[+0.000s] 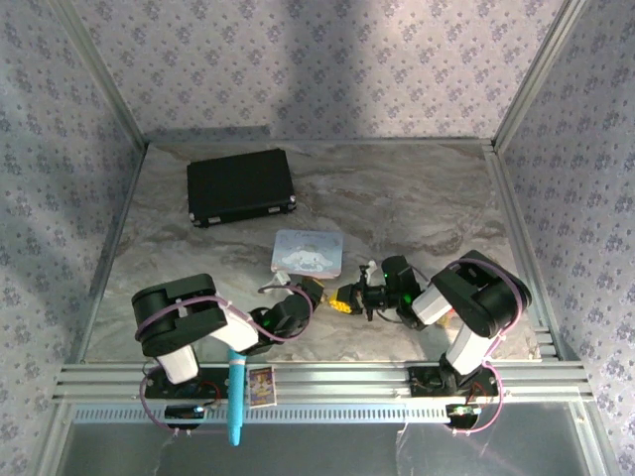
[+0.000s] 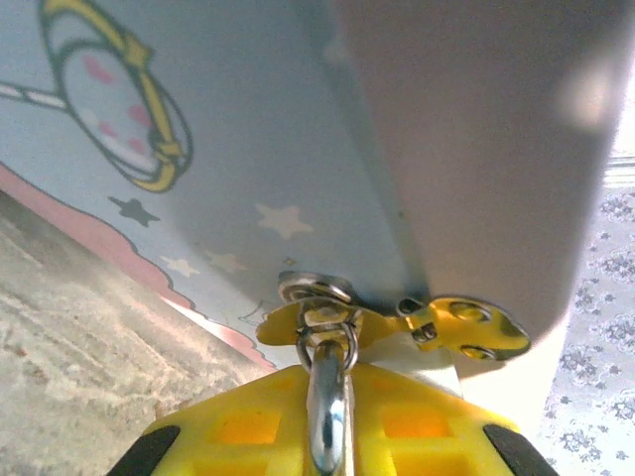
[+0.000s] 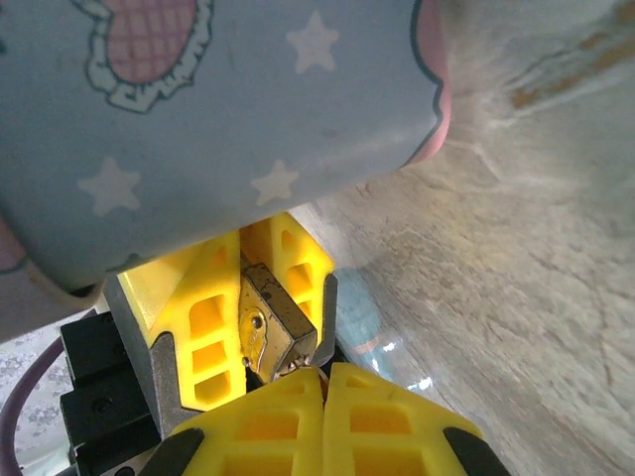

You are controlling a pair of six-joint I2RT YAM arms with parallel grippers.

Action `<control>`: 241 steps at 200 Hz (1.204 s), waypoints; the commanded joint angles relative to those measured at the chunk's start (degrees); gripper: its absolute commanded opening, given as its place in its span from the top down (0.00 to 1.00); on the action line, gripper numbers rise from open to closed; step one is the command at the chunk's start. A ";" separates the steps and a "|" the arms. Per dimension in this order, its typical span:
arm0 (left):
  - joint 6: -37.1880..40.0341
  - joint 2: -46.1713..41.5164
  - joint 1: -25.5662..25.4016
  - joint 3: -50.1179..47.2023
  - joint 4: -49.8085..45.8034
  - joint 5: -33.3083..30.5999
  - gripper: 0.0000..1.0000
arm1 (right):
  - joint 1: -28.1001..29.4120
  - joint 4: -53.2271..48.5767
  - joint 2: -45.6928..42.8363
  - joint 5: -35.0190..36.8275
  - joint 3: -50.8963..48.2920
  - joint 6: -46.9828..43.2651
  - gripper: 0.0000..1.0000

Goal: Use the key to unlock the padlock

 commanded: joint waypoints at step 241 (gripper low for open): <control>-2.49 -7.29 -1.76 4.21 -17.00 6.01 1.00 | 10.61 -62.89 -30.32 28.20 9.25 -36.29 0.97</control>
